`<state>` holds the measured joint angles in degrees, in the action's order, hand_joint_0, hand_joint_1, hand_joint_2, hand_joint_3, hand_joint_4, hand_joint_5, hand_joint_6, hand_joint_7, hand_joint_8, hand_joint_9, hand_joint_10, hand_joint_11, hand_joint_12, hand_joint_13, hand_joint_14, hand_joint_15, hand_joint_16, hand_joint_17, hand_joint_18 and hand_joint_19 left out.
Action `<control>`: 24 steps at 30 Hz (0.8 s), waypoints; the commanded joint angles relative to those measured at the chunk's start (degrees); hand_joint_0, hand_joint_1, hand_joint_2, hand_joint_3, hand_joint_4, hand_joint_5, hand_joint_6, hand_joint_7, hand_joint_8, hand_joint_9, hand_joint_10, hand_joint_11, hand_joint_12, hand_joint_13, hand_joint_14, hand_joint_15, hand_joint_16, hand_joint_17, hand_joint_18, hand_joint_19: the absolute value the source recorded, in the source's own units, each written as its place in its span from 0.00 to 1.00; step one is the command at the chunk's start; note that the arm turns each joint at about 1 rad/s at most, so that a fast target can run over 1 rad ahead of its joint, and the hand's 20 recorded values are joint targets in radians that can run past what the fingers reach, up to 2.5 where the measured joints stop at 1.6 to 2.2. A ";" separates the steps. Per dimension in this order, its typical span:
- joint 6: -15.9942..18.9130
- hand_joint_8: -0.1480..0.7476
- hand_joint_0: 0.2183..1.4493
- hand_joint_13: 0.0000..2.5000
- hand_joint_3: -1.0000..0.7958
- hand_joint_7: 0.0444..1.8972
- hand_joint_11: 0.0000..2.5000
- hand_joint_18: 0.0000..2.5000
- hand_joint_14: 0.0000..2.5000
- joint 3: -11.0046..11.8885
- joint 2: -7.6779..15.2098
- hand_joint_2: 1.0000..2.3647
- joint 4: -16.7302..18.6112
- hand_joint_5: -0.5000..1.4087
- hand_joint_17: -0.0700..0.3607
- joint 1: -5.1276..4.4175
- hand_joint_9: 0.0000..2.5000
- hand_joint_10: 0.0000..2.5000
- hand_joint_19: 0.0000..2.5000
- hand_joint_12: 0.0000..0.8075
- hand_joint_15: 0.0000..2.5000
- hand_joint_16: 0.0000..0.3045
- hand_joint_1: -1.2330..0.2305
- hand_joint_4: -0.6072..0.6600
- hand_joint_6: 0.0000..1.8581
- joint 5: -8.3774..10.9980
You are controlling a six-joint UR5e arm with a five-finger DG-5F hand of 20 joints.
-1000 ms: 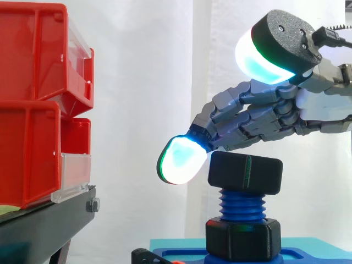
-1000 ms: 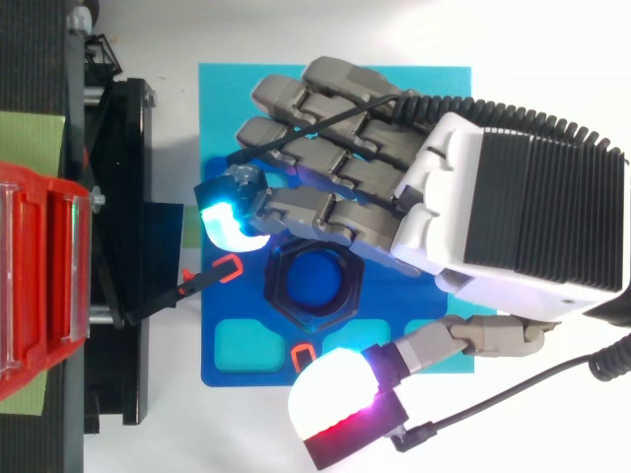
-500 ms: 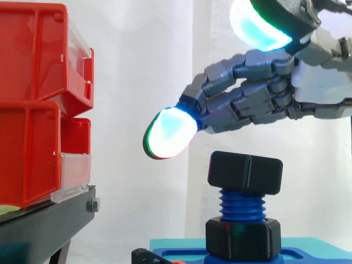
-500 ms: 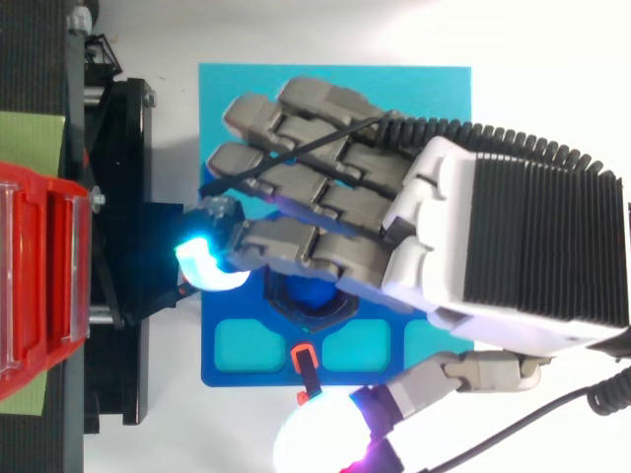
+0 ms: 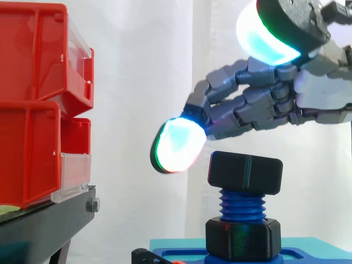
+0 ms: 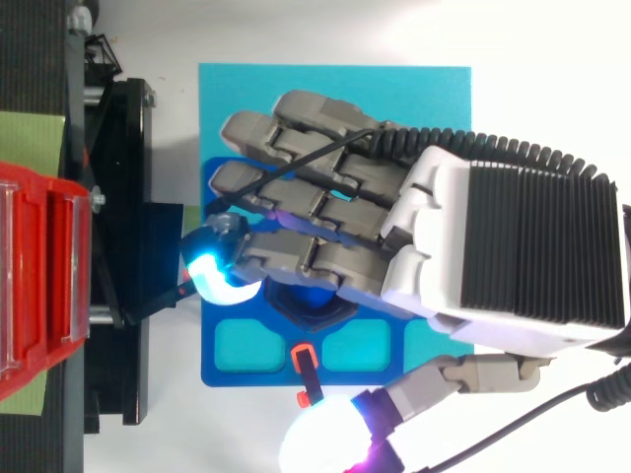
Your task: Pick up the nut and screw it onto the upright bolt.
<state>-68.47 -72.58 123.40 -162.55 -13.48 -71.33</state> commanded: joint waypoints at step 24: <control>0.01 0.49 0.19 0.12 0.28 0.65 0.00 0.07 0.00 -1.07 0.00 0.00 -2.51 0.24 0.48 1.79 0.24 0.00 0.05 0.46 0.00 0.20 0.69 0.64 0.27 -1.71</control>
<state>-68.47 -73.63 123.40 -165.03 -11.83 -73.03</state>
